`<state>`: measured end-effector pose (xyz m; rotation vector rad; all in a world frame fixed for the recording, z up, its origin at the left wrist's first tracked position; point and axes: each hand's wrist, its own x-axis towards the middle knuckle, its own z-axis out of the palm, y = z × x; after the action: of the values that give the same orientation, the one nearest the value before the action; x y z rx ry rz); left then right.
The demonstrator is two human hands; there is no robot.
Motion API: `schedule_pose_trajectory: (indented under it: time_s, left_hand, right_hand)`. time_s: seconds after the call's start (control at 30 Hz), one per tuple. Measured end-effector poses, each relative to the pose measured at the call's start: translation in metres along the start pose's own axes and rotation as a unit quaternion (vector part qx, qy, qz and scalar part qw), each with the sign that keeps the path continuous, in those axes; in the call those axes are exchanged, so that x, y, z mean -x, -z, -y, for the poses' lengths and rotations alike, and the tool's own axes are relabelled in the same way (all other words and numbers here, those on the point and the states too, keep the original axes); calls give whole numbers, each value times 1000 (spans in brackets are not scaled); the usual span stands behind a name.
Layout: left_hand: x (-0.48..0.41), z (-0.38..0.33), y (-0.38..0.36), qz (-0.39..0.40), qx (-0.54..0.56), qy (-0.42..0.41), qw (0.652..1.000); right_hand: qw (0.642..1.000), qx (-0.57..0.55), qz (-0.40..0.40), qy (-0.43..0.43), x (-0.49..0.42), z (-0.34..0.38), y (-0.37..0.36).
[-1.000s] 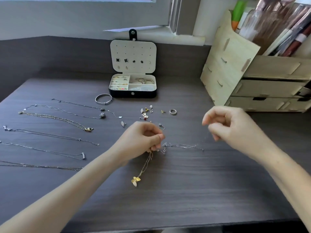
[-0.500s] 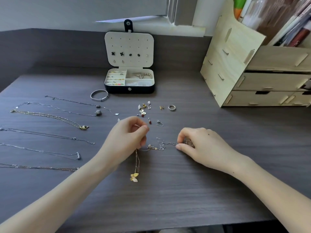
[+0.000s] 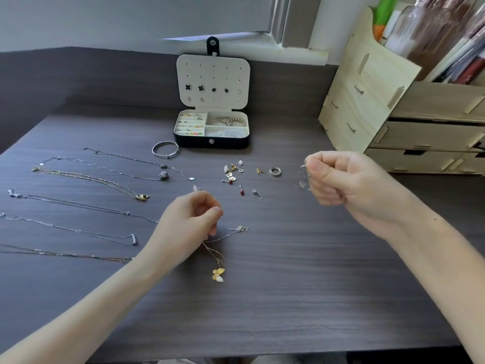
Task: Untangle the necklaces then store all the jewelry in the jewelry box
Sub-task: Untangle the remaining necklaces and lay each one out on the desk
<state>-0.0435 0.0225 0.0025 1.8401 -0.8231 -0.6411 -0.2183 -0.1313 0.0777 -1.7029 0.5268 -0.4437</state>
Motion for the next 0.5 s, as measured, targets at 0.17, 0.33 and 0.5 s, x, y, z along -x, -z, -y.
schedule_pose_trajectory:
  time_s: [0.17, 0.33, 0.5]
  left_hand:
    - [1, -2, 1, -20, -81, -12, 996]
    - [6, -8, 4, -54, -243, -183, 951]
    - [7, -42, -1, 164, 59, -120, 977]
  right_hand:
    - [1000, -11, 2, -5, 0, 7, 6]
    - [997, 38, 59, -21, -3, 16, 1]
    - [982, 128, 132, -38, -13, 39, -18]
